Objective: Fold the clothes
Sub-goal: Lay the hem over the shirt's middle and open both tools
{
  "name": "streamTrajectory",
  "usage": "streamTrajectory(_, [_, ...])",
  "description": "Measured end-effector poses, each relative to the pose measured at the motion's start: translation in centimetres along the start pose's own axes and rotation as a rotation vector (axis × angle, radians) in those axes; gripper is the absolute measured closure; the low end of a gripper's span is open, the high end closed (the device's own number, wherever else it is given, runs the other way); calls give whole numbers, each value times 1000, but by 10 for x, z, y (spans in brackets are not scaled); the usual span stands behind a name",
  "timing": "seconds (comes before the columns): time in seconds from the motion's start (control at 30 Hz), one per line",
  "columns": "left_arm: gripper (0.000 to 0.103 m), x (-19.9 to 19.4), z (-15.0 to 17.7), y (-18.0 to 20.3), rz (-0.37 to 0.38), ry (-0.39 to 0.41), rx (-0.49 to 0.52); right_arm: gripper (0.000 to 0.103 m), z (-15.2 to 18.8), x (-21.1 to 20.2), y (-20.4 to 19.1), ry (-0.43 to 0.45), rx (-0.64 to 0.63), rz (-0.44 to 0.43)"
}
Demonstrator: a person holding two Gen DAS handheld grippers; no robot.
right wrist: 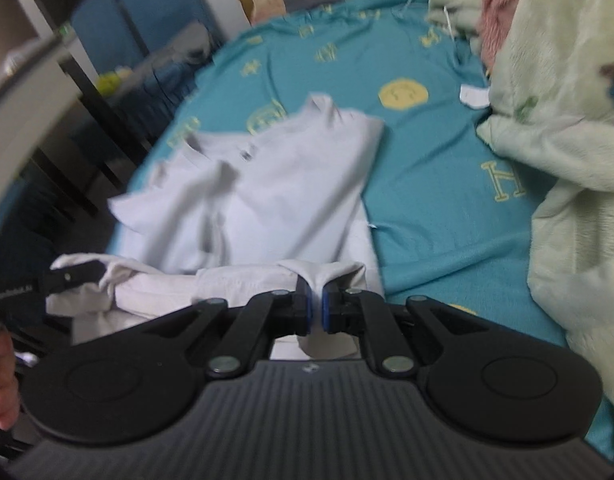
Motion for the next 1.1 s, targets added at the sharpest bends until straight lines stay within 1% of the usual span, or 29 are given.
streamTrajectory(0.1, [95, 27, 14, -11, -38, -40, -10, 94, 10, 23, 5, -43, 2, 21])
streamTrajectory(0.2, [94, 32, 16, -13, -53, -40, 23, 94, 11, 28, 3, -48, -3, 28])
streamTrajectory(0.37, [90, 8, 18, -9, -64, 5, 41, 92, 10, 13, -1, -12, -20, 35])
streamTrajectory(0.5, [81, -27, 26, 4, -72, 72, 77, 90, 10, -12, -7, 33, -36, 54])
streamTrajectory(0.57, [71, -47, 35, 13, -72, 97, 96, 89, 10, -29, -10, 60, -19, 63])
streamTrajectory(0.6, [67, -56, 39, 16, -71, 111, 106, 86, 11, -39, -11, 78, -3, 67])
streamTrajectory(0.63, [64, -65, 43, 20, -69, 125, 116, 75, 12, -49, -12, 100, 15, 67])
streamTrajectory(0.67, [58, -74, 47, 23, -68, 141, 126, 57, 15, -59, -14, 128, 32, 63])
streamTrajectory(0.7, [52, -83, 51, 26, -67, 157, 132, 49, 18, -69, -16, 155, 41, 62])
streamTrajectory(0.73, [48, -93, 56, 28, -66, 174, 137, 37, 22, -78, -19, 178, 43, 65])
streamTrajectory(0.77, [42, -102, 60, 30, -66, 191, 142, 34, 26, -85, -24, 191, 29, 72])
streamTrajectory(0.8, [39, -111, 65, 33, -64, 206, 149, 33, 29, -92, -29, 198, 11, 69])
streamTrajectory(0.83, [33, -119, 70, 34, -60, 220, 156, 33, 33, -99, -34, 206, -6, 59])
streamTrajectory(0.87, [23, -127, 75, 36, -53, 234, 162, 30, 37, -106, -39, 216, -21, 52])
streamTrajectory(0.9, [15, -135, 80, 37, -48, 246, 169, 30, 40, -112, -44, 227, -32, 51])
streamTrajectory(1.0, [8, -154, 94, 40, -47, 279, 176, 30, 47, -133, -56, 273, -87, 76])
streamTrajectory(1.03, [3, -160, 98, 40, -49, 290, 176, 30, 49, -140, -60, 289, -104, 84])
streamTrajectory(1.07, [0, -165, 102, 39, -49, 302, 168, 29, 51, -146, -64, 305, -110, 86])
streamTrajectory(1.1, [0, -170, 106, 38, -48, 315, 158, 28, 53, -152, -66, 318, -110, 86])
Point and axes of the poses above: each gripper's, at about its wrist camera, not at the fingertips, and x roughly the way its jaws point, y to its right, z to its underside, the point moved 4 cm from there along x, roughly the way its jaws point, and after that the axes turned 10 degrees about -x, right-handed, at the moved point
